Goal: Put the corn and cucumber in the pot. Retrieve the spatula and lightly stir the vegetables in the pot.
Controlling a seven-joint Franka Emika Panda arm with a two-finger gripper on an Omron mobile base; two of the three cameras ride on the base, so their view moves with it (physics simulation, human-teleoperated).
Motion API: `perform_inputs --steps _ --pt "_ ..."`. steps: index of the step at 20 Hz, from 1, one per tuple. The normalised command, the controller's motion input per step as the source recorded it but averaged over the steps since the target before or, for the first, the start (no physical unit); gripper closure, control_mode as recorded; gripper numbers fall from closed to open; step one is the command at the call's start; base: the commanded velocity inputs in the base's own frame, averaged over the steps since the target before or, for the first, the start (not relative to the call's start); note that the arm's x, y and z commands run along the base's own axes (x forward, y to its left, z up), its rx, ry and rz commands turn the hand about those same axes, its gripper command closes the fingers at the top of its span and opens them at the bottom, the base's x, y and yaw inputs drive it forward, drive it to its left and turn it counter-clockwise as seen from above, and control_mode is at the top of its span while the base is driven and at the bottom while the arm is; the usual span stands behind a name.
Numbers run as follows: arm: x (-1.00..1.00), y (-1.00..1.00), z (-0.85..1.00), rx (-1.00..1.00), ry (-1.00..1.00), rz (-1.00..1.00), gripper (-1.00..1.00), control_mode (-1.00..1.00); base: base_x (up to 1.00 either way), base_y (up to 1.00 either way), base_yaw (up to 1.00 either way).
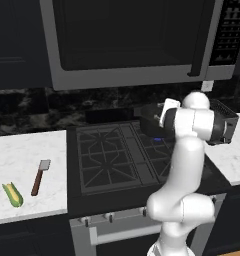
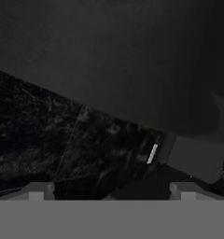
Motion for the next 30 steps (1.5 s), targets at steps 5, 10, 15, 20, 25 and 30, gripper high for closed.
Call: perform_inputs --steps 5,10,15,20,25,30 --pt "-1.00 0.59 0.30 -0.09 -0.09 0.00 -1.00 -1.00 0.00 0.00 0.00" --pt "-1.00 0.99 0.22 -0.26 0.00 0.06 -1.00 -1.00 0.00 0.00 0.00" --pt "-1.00 1.00 0.03 -0.45 0.00 0.24 -1.00 -1.00 0.00 0.00 0.00" --pt "-1.00 1.00 0.00 -0.49 -0.01 0.27 -1.00 -1.00 0.00 0.00 0.00" --pt "-1.00 1.00 0.00 -0.45 -0.08 0.31 -1.00 -1.00 0.00 0.00 0.00" --pt "-0.88 1.00 0.00 -0.38 -0.11 0.36 -1.00 -1.00 0.00 0.00 0.00"
